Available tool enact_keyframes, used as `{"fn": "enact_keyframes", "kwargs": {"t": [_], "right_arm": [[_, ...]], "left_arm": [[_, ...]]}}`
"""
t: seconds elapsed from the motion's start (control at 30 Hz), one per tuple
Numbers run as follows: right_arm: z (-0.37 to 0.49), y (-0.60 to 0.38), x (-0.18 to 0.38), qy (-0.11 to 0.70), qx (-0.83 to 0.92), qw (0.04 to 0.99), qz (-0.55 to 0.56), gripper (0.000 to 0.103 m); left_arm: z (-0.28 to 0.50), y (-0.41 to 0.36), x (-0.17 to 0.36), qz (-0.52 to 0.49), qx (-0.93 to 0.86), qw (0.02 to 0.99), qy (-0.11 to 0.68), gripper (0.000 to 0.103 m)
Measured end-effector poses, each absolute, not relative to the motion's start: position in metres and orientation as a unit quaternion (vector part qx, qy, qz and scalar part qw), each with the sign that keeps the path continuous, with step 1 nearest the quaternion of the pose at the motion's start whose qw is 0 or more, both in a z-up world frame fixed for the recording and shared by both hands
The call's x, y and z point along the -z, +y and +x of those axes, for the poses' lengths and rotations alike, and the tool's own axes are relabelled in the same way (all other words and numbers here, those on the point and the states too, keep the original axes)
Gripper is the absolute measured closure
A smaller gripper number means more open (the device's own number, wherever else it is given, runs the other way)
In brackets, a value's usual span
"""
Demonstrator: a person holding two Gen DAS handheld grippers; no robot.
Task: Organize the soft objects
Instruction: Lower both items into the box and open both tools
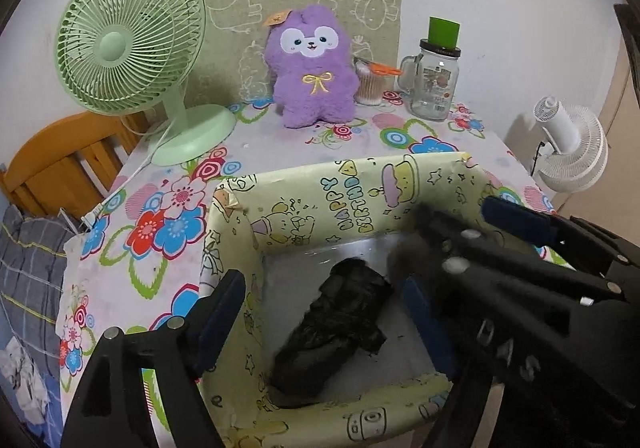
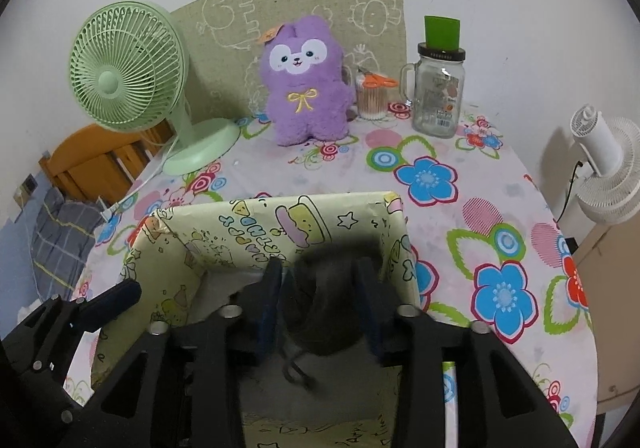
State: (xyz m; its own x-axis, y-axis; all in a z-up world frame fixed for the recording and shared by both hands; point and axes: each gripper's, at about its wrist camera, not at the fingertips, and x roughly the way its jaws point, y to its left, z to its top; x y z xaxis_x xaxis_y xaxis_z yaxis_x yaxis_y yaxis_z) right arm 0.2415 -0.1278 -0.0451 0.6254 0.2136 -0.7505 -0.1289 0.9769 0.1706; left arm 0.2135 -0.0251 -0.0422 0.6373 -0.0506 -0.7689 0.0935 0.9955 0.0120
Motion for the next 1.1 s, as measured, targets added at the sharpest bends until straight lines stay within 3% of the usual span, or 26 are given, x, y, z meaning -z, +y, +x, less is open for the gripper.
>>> {"fn": "enact_keyframes", "kwargs": {"t": [0.03, 0.4, 1.1], "right_arm": [[0.240, -0.128, 0.044, 0.421, -0.098, 0.900, 0.051, 0.035], [0.223, -0.129, 0.031, 0.406, -0.091, 0.908, 0.040, 0.018], [0.175, -0.137, 0.005, 0.378, -0.085, 0.922, 0.020, 0.016]], "left_arm": [[0.213, -0.025, 0.042, 0.025, 0.041, 0.905, 0.423, 0.019], [0.199, -0.025, 0.033, 0.018, 0.044, 0.908, 0.416, 0.011], [0.156, -0.027, 0.013, 0.013, 0.049, 0.915, 0.399, 0.010]]}}
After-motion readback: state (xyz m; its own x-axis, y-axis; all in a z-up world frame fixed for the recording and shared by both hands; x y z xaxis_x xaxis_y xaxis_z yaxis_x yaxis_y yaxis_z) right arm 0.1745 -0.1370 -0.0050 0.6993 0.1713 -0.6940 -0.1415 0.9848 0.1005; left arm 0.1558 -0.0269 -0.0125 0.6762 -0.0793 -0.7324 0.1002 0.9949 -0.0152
